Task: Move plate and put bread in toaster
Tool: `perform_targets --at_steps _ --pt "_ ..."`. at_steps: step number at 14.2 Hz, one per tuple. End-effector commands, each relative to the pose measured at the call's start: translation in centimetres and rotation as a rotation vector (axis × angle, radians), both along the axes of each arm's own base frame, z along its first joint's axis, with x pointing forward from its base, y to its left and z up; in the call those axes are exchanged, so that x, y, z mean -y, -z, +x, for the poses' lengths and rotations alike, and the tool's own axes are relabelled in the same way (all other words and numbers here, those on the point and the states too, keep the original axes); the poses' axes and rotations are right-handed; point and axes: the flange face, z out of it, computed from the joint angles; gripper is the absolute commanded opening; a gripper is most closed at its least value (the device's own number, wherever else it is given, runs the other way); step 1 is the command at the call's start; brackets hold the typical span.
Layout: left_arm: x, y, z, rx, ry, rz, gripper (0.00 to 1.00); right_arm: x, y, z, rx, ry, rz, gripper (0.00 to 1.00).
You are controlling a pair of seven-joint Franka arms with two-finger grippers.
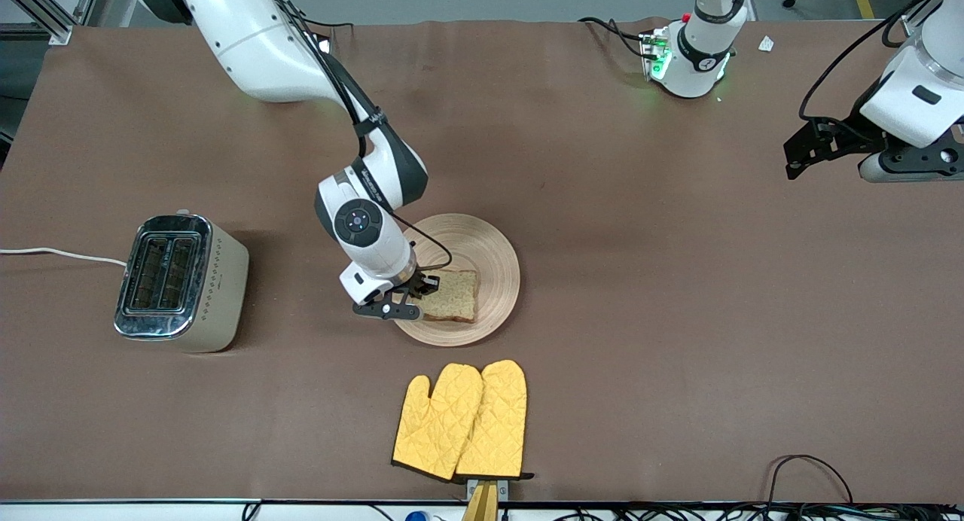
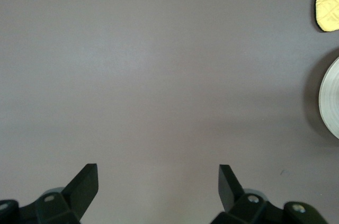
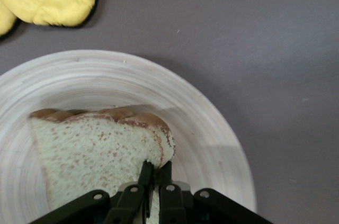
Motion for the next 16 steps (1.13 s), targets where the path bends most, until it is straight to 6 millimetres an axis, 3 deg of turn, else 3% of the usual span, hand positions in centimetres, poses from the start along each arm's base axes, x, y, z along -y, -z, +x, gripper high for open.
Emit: perform_targets --at_steps 1,3,6,8,13,16 --pt "-0.1 -0.3 0.0 -0.003 0.006 -0.016 1.00 1.0 -6.9 0.7 -0.009 -0.017 -0.090 0.00" --pt "-0.2 -0.7 0.0 0.004 0.005 -0.017 1.00 2.7 -11.4 2.0 -0.028 -0.038 -0.211 0.00" --pt "-0.1 -0.7 0.0 0.004 0.006 -0.017 1.00 7.5 -15.5 3.6 -0.089 -0.124 -0.359 0.00" --pt "-0.1 -0.6 0.0 0.004 0.005 -0.018 1.00 12.3 -16.9 4.9 -0.151 -0.196 -0.436 0.00" --pt "0.0 -0.6 0.0 0.004 0.003 -0.018 1.00 20.3 -20.1 5.9 -0.241 -0.308 -0.667 0.00" --pt "0.0 -0.6 0.0 0.004 0.003 -0.019 1.00 22.6 -21.0 5.7 -0.304 -0.326 -0.814 0.00"
